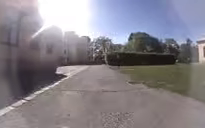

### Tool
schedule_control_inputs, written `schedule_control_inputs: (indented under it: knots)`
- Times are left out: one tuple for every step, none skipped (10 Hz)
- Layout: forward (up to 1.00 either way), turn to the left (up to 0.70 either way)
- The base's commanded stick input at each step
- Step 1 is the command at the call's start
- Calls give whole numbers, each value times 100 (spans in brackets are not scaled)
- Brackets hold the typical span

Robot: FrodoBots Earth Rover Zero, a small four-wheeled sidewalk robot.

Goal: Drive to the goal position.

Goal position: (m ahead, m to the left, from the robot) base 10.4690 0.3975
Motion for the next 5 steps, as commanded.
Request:
schedule_control_inputs:
  knots:
    - [100, 0]
    - [100, 0]
    - [100, 0]
    - [100, 0]
    - [100, 0]
